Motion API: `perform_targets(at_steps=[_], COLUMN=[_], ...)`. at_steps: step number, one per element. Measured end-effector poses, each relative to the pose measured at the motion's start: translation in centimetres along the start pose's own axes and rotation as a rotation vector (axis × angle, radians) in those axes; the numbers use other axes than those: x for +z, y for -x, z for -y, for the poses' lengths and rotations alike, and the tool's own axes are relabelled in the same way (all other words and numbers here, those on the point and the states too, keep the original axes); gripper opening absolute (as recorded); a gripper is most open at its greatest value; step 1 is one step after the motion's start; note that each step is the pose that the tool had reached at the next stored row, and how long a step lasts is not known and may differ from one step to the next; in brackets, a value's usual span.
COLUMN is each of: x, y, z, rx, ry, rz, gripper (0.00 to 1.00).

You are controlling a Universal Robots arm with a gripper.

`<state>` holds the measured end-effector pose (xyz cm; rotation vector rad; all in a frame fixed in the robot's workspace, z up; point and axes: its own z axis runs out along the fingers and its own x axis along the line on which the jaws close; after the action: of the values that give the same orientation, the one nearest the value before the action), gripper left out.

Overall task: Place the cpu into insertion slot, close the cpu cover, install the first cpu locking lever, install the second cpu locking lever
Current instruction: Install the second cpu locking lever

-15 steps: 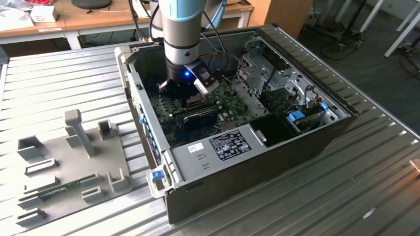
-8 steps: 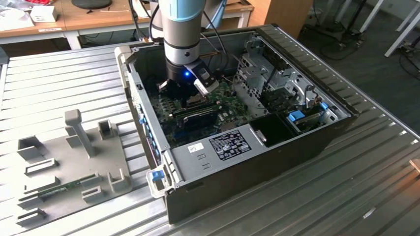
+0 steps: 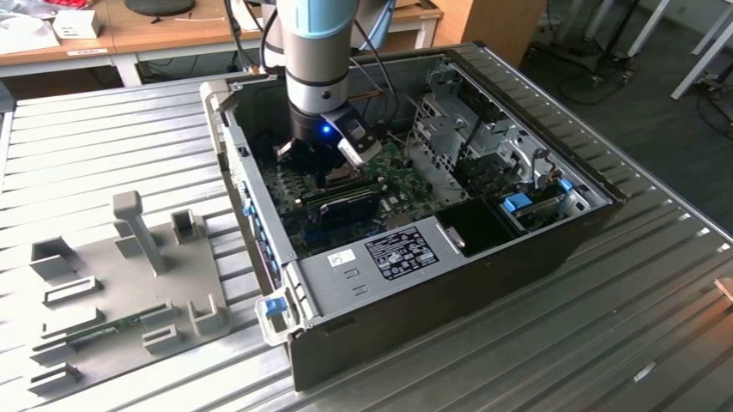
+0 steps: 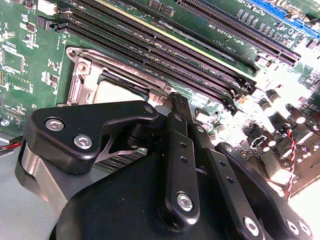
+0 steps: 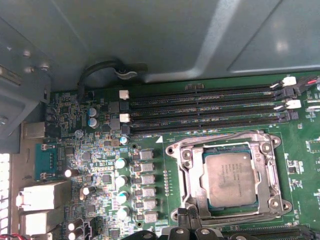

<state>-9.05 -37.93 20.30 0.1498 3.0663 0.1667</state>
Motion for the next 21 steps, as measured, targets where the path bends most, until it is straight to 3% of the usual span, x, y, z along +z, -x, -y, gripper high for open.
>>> perform_targets(at_steps=[21], x=[0.72], y=[-0.39], z=[0.12], rx=[0.000], ry=[-0.0004], rz=[-0.0002], gripper=[0.10])
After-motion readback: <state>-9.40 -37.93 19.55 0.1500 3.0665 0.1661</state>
